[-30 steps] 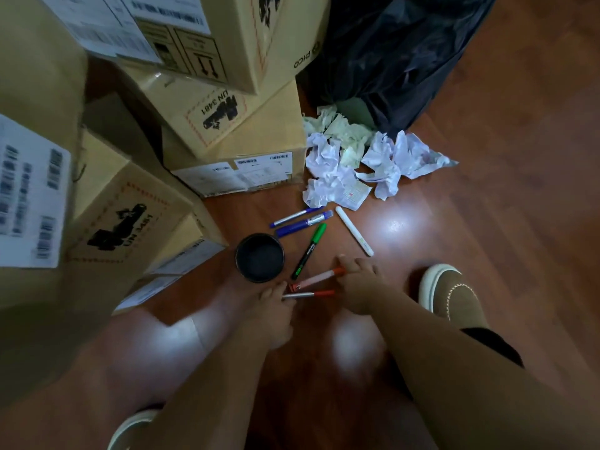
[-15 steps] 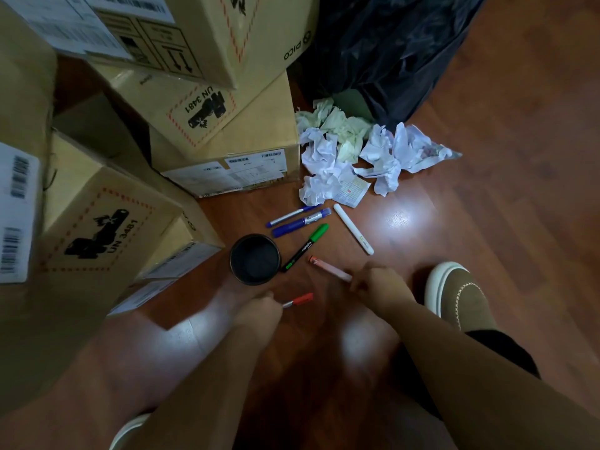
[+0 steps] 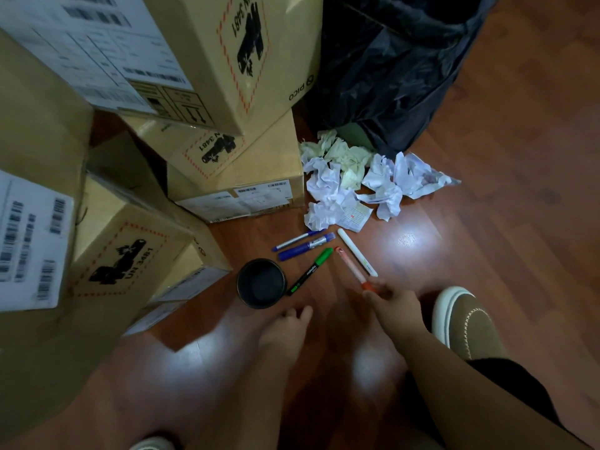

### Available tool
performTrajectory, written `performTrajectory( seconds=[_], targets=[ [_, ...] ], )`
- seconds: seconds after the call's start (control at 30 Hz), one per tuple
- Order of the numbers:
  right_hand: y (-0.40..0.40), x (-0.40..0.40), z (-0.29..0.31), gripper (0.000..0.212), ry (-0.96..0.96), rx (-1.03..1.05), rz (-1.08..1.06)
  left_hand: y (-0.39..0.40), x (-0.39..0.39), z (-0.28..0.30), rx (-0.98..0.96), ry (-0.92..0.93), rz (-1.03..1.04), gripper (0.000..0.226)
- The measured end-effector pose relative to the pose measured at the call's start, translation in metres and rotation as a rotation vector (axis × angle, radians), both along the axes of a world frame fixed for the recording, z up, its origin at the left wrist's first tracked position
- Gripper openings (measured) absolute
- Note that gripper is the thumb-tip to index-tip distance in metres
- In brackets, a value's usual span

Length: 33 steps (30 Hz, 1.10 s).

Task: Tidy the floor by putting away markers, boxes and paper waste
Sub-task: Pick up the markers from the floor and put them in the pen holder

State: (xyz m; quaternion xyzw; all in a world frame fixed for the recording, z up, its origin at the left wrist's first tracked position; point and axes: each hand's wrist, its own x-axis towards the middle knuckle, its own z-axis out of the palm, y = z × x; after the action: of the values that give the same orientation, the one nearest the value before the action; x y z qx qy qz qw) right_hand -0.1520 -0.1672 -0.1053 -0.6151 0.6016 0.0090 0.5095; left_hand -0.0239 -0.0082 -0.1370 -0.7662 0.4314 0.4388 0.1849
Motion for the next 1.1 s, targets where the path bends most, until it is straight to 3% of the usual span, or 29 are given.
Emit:
performTrajectory(
  seconds=[0.1, 0.27, 0.43, 0.53, 0.7, 0.77, 0.9, 1.1],
  targets=[
    [-0.006, 0.003, 0.010, 0.016, -0.081, -0.010, -0.108, 0.009, 0.004, 0.012, -0.085, 0.096, 0.057, 0.083],
    [-0.010, 0.022, 0.041, 0.014, -0.173, 0.019, -0.246, 0.019, 0.018, 0.075, -0.535, 0.235, 0.200, 0.041],
    [0.011, 0.049, 0.079, 0.016, -0.270, 0.046, -0.133, 0.041, 0.053, 0.119, -0.907, -0.011, 0.666, 0.024],
    [0.035, 0.064, 0.087, 0.013, -0.277, 0.062, -0.043, 0.051, 0.071, 0.130, -0.907, -0.105, 0.865, 0.018],
    [0.058, 0.086, 0.081, 0.019, -0.206, 0.088, 0.166, 0.051, 0.081, 0.122, -0.833, -0.108, 0.919, 0.012],
    [0.062, 0.091, 0.074, 0.007, -0.178, 0.094, 0.207, 0.047, 0.085, 0.115, -0.841, -0.098, 0.967, 0.012],
    [0.067, 0.100, 0.058, 0.022, -0.093, 0.071, 0.250, 0.043, 0.093, 0.102, -0.818, -0.033, 0.978, 0.015],
    [0.069, 0.102, 0.039, 0.027, -0.055, 0.080, 0.276, 0.047, 0.104, 0.088, -0.692, 0.027, 0.939, 0.023]
  ],
)
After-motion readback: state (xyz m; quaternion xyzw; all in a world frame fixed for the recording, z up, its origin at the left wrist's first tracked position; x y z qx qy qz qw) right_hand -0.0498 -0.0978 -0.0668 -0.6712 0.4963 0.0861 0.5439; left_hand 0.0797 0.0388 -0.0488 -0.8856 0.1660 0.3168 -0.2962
